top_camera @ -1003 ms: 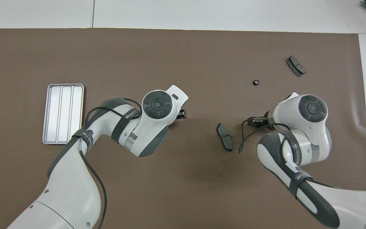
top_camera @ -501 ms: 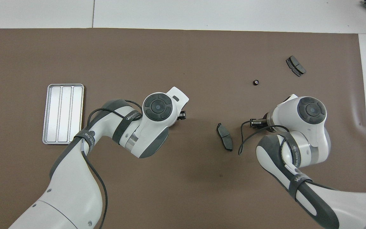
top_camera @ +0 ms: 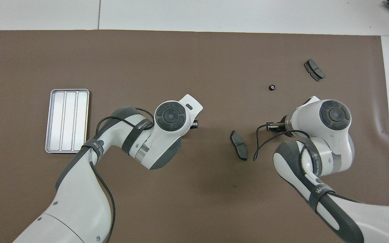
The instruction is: Pick bearing gear from pile to tray
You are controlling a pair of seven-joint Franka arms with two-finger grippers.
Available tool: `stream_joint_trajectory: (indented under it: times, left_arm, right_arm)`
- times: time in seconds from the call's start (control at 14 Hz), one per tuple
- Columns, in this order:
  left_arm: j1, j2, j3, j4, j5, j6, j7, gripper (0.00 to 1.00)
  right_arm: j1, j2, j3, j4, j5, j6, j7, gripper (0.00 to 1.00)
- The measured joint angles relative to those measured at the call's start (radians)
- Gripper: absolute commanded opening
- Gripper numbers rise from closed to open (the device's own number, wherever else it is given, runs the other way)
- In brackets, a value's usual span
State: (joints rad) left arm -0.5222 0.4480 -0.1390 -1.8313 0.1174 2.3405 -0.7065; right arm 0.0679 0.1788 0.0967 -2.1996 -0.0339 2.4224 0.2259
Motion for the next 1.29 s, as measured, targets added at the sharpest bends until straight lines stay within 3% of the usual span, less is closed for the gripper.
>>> stream_joint_trajectory:
  times: [0.29, 0.64, 0.93, 1.07, 1.29]
  left_arm:
    - [0.000, 0.000, 0.000, 0.000, 0.000, 0.000, 0.000, 0.03]
    - [0.024, 0.000, 0.009, 0.027, 0.000, -0.023, -0.001, 0.04]
    - [0.205, -0.016, 0.016, 0.137, -0.026, -0.163, 0.166, 0.05]
    - [0.312, -0.030, 0.017, 0.142, -0.045, -0.185, 0.301, 0.11]
    - [0.439, -0.033, 0.019, 0.138, -0.052, -0.204, 0.467, 0.11]
  right_arm:
    - [0.005, 0.000, 0.001, 0.055, 0.018, -0.030, 0.003, 0.00]
    - [0.063, 0.023, 0.004, 0.118, 0.052, -0.030, 0.134, 0.00]
    - [0.198, 0.083, 0.008, 0.214, 0.052, -0.032, 0.391, 0.00]
    - [0.274, 0.134, 0.009, 0.274, 0.051, -0.032, 0.532, 0.00]
    - [0.394, 0.241, 0.008, 0.398, 0.001, -0.047, 0.744, 0.00]
